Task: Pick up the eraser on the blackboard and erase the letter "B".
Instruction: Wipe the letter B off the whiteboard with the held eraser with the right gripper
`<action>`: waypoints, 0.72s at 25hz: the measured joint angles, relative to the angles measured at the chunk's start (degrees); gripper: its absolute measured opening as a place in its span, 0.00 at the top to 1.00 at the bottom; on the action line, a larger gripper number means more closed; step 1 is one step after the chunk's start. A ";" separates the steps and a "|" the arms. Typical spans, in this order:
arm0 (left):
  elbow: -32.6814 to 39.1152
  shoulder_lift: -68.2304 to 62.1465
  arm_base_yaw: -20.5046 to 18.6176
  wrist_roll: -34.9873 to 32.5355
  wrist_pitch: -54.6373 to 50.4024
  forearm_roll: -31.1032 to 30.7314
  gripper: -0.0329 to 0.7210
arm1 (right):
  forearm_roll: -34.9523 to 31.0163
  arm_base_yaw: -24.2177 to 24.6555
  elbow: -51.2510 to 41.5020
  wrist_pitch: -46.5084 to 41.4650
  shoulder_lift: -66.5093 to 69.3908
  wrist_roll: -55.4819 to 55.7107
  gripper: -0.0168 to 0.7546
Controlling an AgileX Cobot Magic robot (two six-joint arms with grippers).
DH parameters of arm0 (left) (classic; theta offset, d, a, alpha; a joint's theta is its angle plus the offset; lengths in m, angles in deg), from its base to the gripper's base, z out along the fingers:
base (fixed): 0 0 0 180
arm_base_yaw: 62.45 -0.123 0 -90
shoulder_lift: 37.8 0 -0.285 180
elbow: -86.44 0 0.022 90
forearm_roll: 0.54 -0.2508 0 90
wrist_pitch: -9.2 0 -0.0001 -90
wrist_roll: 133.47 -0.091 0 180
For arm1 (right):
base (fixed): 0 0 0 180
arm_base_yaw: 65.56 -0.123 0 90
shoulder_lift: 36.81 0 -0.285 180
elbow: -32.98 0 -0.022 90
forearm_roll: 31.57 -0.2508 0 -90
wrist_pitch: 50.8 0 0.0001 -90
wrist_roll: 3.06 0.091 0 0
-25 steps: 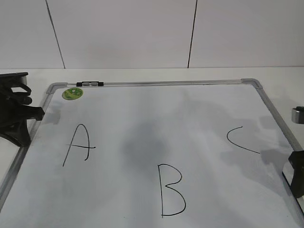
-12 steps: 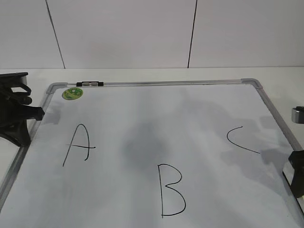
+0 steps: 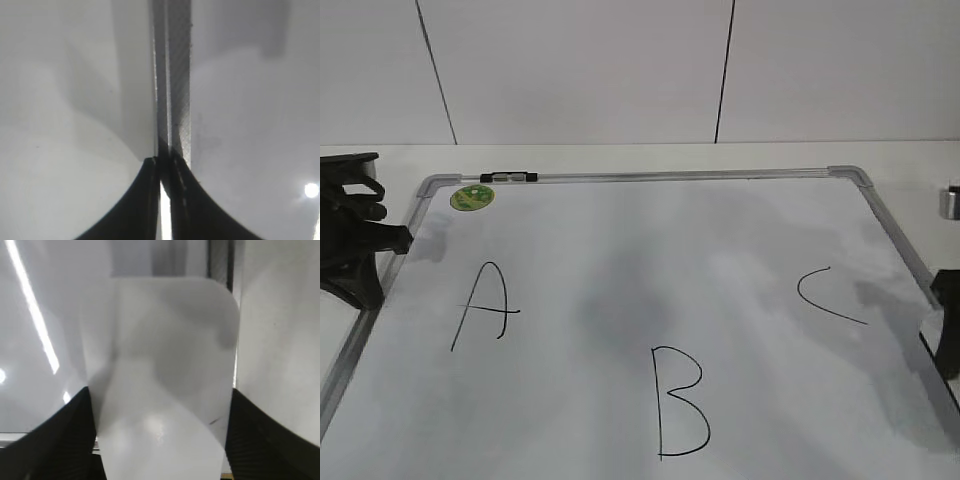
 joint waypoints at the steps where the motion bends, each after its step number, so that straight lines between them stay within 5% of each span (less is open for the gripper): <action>1: 0.00 0.00 0.00 0.00 0.00 0.00 0.94 | -0.92 0.00 0.64 -0.29 0.00 0.05 0.28; 4: 0.00 0.00 0.00 0.00 0.00 0.00 0.93 | -2.90 -1.94 2.49 -0.42 0.00 0.28 0.28; 12: 0.00 0.00 0.00 0.00 -0.10 0.00 0.93 | -3.66 -20.43 5.45 1.97 2.55 6.52 0.28; 18: 0.00 0.00 0.00 0.00 -0.18 0.00 0.94 | -2.26 -27.27 11.63 3.19 11.01 8.55 0.28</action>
